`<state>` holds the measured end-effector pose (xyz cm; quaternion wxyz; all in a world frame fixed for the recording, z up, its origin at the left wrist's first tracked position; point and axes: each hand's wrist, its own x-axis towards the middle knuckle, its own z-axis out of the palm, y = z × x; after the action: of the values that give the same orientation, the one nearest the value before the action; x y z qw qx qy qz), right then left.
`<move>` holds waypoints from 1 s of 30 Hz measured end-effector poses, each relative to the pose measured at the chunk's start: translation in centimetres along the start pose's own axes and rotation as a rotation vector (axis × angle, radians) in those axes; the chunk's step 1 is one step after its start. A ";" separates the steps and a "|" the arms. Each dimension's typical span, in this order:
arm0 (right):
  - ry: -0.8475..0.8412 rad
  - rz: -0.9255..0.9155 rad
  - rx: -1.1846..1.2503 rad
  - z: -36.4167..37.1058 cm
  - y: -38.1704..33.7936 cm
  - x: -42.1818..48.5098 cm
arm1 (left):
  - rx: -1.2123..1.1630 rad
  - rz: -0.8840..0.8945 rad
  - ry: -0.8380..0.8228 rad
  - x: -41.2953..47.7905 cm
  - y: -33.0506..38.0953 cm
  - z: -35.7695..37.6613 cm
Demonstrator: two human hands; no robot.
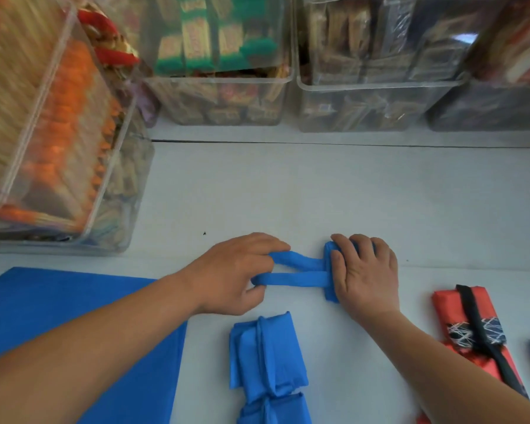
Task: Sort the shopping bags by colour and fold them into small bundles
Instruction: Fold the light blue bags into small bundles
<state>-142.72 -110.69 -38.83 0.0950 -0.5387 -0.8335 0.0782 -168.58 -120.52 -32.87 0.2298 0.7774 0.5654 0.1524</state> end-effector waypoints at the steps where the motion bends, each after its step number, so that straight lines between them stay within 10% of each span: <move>1: 0.003 -0.001 0.000 0.1 0.0 -0.1 | -0.095 -0.031 0.003 -0.2 0.6 -0.8; 10: -0.035 -0.239 -0.126 0.0 -0.6 0.5 | -0.972 -0.634 0.196 2.6 4.3 -1.4; 17: -0.090 -0.100 0.131 0.0 -0.6 0.7 | -0.854 -1.025 0.236 5.0 2.1 1.8; 30: -0.051 -0.038 0.045 0.9 -0.9 0.7 | -1.013 -1.019 0.363 4.9 2.5 3.1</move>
<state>-143.95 -110.45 -39.40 0.0873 -0.5185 -0.8436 0.1090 -163.52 -117.02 -34.27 0.5054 0.1800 0.7457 0.3951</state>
